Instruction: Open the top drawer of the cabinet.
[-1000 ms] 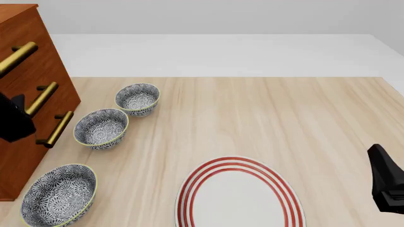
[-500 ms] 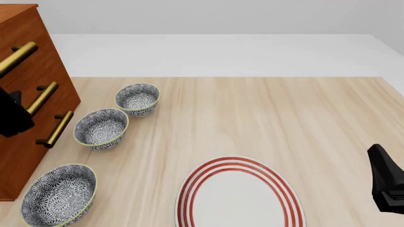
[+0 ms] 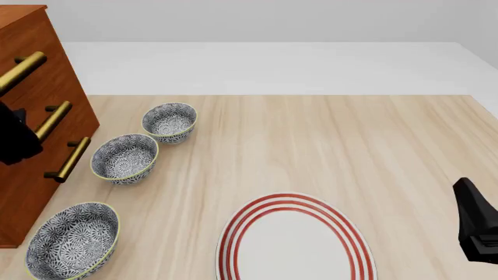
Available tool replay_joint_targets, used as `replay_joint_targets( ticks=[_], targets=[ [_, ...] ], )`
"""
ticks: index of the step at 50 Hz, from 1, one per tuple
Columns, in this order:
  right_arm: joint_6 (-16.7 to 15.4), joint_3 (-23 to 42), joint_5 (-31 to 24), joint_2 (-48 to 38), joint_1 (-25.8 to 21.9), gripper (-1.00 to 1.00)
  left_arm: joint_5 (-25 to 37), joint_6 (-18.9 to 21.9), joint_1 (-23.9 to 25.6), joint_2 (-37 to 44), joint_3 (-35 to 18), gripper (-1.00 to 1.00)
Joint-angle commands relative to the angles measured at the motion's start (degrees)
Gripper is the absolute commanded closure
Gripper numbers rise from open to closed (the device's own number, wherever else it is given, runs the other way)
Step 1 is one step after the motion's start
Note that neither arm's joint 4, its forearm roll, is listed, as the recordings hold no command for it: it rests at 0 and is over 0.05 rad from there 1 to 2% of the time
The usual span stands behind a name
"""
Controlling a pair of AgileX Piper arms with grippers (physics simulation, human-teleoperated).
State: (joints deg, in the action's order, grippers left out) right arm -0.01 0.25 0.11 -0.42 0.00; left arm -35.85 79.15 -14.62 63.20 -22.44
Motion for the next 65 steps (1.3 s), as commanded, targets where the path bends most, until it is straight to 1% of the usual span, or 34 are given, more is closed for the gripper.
replay_joint_targets(
  ticks=[1,22,30,31,41,54,65],
  targets=[
    [0.01,0.00,0.00,0.00,-0.01,-1.00,-0.26,0.55,-0.43,1.05,-0.50,-1.00],
    [0.00,0.00,0.00,0.00,0.00,-1.00,0.09,0.96,-1.03,2.33,-1.58,-1.00],
    [0.00,0.00,0.00,-0.01,-0.01,-1.00,0.64,0.31,-1.46,2.41,-2.01,-1.00],
    [-0.01,0.00,0.00,-0.02,-0.01,-1.00,-0.31,0.81,-1.58,2.58,-1.56,1.00],
    [0.00,0.00,0.00,0.00,0.00,-1.00,-1.01,1.43,-1.25,2.38,-1.06,1.00],
    [-0.01,0.00,0.00,0.00,0.00,-1.00,-1.93,3.37,-0.12,2.43,-0.41,1.00],
    [0.00,0.00,0.00,0.00,0.01,-1.00,-0.70,3.68,1.15,1.47,-0.58,1.00]
  ],
)
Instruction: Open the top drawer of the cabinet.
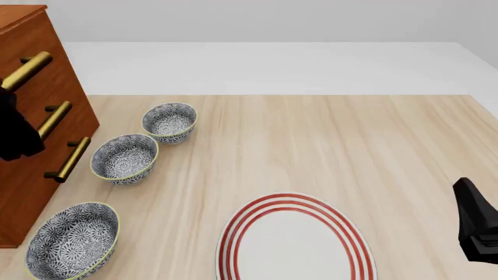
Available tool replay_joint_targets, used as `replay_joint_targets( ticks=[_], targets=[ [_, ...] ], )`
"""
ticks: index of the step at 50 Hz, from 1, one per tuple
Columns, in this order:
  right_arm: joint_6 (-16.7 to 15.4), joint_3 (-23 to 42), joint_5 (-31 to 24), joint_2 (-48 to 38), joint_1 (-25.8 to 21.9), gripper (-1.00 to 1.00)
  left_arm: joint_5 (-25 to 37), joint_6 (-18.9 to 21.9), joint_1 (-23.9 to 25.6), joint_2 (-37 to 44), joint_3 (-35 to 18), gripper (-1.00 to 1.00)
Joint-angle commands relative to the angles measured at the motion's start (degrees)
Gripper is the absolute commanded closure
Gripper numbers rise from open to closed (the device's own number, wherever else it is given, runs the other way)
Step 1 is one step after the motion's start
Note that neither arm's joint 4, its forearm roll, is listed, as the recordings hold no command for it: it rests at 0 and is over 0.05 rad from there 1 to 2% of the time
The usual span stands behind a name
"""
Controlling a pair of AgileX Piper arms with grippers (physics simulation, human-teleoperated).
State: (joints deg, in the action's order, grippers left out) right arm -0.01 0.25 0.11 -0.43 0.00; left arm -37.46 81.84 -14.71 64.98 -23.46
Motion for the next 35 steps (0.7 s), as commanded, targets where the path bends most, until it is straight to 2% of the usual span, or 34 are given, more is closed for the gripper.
replay_joint_targets(
  ticks=[1,35],
  targets=[
    [0.01,0.00,0.00,0.00,0.00,-1.00,1.21,1.06,1.41,-0.58,0.39,1.00],
    [0.00,0.00,0.00,-0.01,0.00,-1.00,3.20,1.03,4.41,-2.69,0.95,1.00]
  ],
)
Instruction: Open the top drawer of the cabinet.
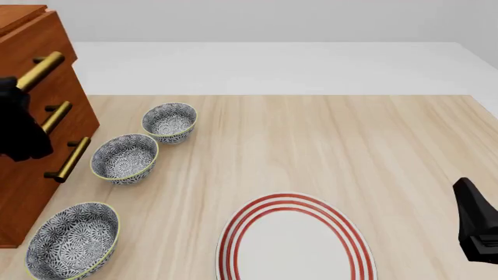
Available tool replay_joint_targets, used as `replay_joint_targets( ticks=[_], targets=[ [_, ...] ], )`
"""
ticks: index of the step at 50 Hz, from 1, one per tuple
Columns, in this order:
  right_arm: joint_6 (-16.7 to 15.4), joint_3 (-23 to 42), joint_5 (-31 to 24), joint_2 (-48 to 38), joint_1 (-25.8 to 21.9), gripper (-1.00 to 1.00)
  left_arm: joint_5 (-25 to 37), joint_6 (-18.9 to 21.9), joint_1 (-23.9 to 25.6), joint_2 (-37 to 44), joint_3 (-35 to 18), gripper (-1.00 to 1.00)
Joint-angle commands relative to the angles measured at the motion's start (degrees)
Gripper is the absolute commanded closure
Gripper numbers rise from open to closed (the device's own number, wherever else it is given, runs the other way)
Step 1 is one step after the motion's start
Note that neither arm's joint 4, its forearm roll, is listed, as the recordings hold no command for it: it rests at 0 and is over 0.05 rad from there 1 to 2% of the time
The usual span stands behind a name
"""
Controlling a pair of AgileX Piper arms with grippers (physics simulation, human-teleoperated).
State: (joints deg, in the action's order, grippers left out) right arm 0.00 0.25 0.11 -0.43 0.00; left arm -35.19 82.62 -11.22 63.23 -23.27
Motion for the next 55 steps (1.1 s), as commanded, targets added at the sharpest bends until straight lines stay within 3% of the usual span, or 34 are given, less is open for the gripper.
replay_joint_targets(
  ticks=[1,55],
  targets=[
    [0.00,0.00,0.00,0.01,0.01,-1.00,1.04,0.15,1.01,-1.03,0.68,1.00],
    [0.00,0.00,0.00,0.00,0.00,-1.00,2.46,0.82,3.72,-3.19,0.95,1.00]
  ],
)
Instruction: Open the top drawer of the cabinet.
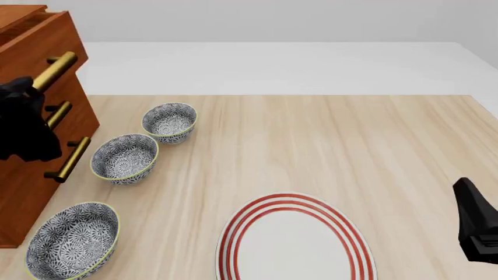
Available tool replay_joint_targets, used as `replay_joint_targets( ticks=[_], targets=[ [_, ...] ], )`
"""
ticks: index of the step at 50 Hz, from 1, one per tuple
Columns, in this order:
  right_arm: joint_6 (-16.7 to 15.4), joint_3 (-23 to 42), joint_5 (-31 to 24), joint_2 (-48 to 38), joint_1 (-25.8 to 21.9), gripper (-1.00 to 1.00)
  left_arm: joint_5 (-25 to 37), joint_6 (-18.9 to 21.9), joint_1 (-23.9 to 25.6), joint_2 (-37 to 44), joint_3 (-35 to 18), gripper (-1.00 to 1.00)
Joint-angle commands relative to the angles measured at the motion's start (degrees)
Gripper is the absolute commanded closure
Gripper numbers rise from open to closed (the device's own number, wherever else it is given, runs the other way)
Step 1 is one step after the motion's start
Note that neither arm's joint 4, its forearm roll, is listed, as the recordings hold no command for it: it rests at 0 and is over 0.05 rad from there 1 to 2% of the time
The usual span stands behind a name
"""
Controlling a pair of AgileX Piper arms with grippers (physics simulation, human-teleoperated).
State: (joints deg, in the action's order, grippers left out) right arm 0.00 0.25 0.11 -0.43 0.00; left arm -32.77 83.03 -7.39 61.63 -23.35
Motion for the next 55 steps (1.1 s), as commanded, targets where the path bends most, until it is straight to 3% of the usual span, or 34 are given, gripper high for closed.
replay_joint_targets(
  ticks=[1,55],
  targets=[
    [-0.01,0.00,0.00,0.01,0.00,-1.00,0.06,0.39,-0.08,-1.62,1.03,1.00],
    [0.00,0.00,0.00,0.00,0.00,-1.00,0.12,0.21,0.90,-1.20,0.85,1.00]
  ],
)
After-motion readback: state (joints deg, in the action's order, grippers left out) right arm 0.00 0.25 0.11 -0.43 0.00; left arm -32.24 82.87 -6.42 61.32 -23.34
